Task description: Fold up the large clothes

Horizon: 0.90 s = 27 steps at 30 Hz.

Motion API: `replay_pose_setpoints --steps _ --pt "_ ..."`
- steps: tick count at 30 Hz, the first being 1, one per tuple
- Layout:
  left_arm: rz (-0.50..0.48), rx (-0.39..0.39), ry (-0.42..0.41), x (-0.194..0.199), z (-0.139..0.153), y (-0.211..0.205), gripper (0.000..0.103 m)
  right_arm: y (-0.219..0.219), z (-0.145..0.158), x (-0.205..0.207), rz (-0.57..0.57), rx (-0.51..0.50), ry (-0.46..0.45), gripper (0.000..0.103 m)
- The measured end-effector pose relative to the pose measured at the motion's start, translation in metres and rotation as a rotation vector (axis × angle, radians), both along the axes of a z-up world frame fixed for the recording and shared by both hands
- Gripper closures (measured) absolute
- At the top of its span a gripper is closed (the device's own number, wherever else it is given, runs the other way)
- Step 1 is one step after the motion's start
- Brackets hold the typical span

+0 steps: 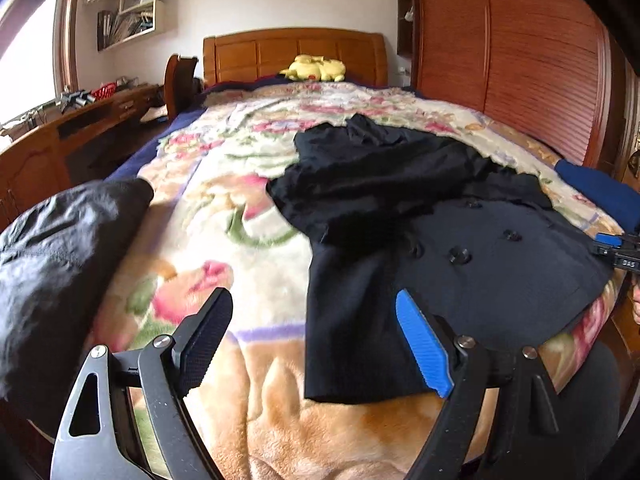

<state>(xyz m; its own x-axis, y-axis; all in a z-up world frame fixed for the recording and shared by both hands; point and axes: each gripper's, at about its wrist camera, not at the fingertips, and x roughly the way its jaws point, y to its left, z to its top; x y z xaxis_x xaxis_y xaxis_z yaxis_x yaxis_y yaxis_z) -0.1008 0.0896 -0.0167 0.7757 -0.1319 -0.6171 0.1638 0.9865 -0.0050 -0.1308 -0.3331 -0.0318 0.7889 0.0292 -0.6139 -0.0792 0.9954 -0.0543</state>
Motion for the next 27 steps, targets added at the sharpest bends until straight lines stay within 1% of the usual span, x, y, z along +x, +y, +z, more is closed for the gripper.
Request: replay_pose_setpoints --steps 5,8,10,11,13,14,16,19,22,25,27 --pt "-0.015 0.019 0.031 0.002 -0.019 -0.003 0.019 -0.006 -0.008 0.003 0.016 0.016 0.035 0.047" --pt "-0.018 0.003 0.052 0.004 -0.028 -0.002 0.027 -0.008 -0.01 0.002 0.02 0.042 0.034 0.047" --pt "-0.019 -0.004 0.065 0.006 -0.033 -0.001 0.036 -0.007 -0.01 0.0 0.032 0.034 0.032 0.057" --pt "-0.019 -0.009 0.062 0.006 -0.034 -0.001 0.038 -0.006 -0.01 -0.001 0.052 0.041 0.032 0.064" --pt "-0.024 -0.016 0.058 0.004 -0.034 -0.001 0.052 -0.007 -0.012 -0.003 0.073 0.048 0.03 0.077" --pt "-0.028 -0.016 0.058 0.004 -0.035 -0.001 0.057 -0.007 -0.013 -0.003 0.091 0.05 0.026 0.083" --pt "-0.048 -0.009 0.058 0.002 -0.034 -0.005 0.078 -0.008 -0.014 -0.004 0.107 0.042 0.011 0.087" --pt "-0.061 0.016 0.07 0.0 -0.03 -0.012 0.091 -0.008 -0.011 -0.008 0.119 0.042 -0.023 0.091" --pt "-0.067 0.008 0.06 -0.004 -0.021 -0.014 0.095 -0.012 -0.002 -0.015 0.115 0.07 -0.072 0.092" --pt "-0.071 0.021 0.011 -0.016 -0.004 -0.018 0.097 -0.016 0.008 -0.024 0.112 0.083 -0.118 0.093" --pt "-0.075 0.015 -0.013 -0.022 0.005 -0.017 0.097 -0.018 0.019 -0.031 0.115 0.085 -0.152 0.093"
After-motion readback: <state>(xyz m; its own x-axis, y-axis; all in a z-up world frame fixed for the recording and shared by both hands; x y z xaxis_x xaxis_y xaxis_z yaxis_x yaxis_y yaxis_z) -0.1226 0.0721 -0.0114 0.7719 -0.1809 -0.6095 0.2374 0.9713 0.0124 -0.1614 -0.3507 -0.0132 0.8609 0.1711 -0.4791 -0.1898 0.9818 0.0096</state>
